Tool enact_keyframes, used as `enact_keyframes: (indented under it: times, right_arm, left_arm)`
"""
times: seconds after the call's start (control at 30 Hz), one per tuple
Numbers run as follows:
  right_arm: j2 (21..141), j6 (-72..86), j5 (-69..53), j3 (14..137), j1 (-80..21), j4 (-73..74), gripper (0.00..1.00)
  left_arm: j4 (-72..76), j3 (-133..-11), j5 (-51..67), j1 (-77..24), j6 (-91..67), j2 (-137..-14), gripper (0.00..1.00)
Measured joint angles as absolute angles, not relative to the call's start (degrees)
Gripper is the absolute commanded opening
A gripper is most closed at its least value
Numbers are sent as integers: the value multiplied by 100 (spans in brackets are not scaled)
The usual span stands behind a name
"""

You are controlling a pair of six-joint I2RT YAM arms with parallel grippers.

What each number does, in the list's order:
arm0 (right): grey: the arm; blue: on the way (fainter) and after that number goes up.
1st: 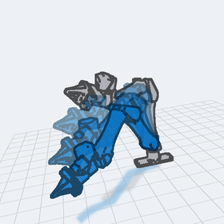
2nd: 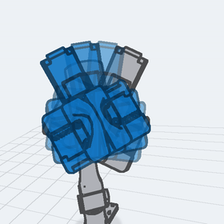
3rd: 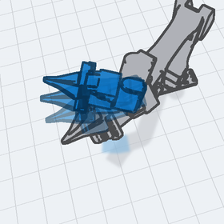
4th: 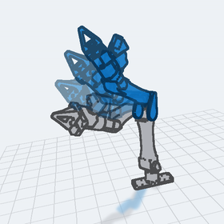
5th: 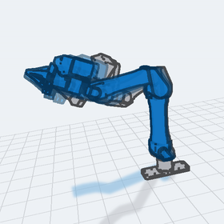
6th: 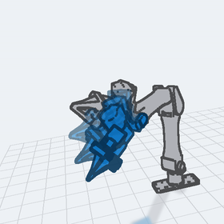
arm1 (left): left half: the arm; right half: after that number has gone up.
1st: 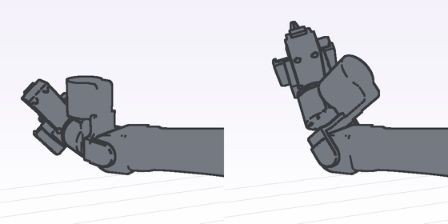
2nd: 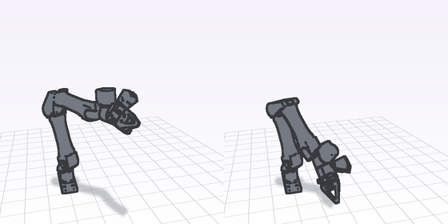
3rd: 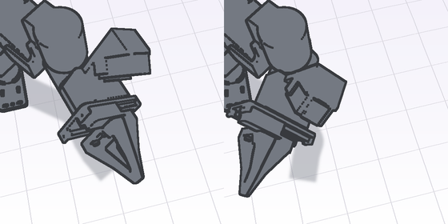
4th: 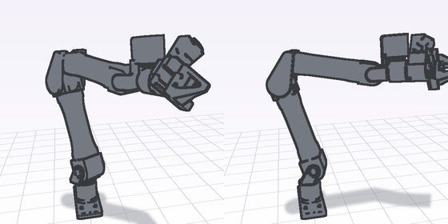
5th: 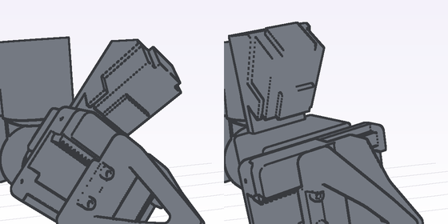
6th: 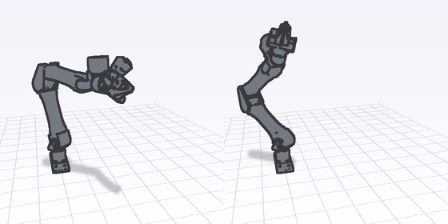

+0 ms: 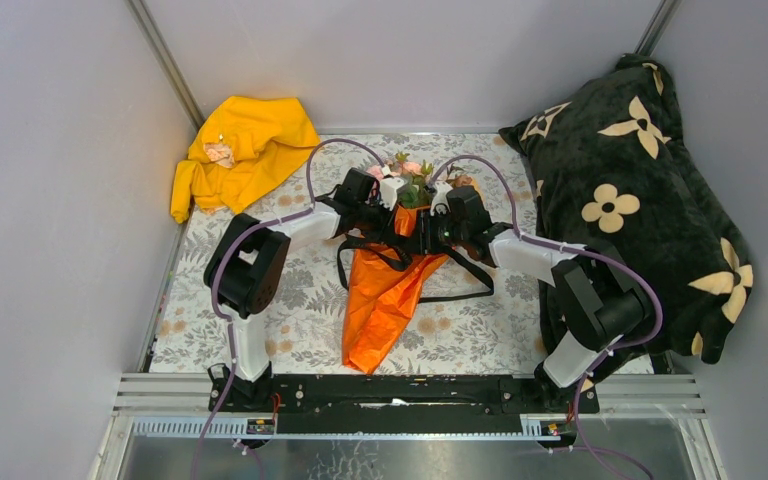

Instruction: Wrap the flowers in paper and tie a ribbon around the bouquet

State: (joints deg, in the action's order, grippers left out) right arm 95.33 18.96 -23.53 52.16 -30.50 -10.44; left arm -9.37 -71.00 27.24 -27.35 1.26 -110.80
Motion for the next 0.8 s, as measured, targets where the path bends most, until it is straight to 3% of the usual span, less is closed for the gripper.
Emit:
enact_keyframes:
  times: [0.13,0.3,0.37,0.47,0.53,0.8]
  right_arm:
    - [9609,1981,-2349,5216,-3089,-1194,45]
    - [9885,2014,-2349,5223,-3164,-1280,39]
    - [9977,2036,-2353,5223,-3181,-1280,32]
    - [10027,2053,-2359,5223,-3194,-1282,9]
    - [10029,2064,-2359,5223,-3199,-1295,0]
    - [9824,2080,-2115,5148,-3199,-1245,0]
  left_arm:
    - [-932,-7098,2731,-2733,99,-11080,0]
    - [-928,-7096,2749,-2733,91,-11080,0]
    - [-928,-7096,2751,-2733,91,-11080,0]
    - [-928,-7096,2757,-2733,91,-11080,0]
    - [-930,-7096,2764,-2733,91,-11080,0]
    - [-950,-7081,2753,-2720,113,-11024,0]
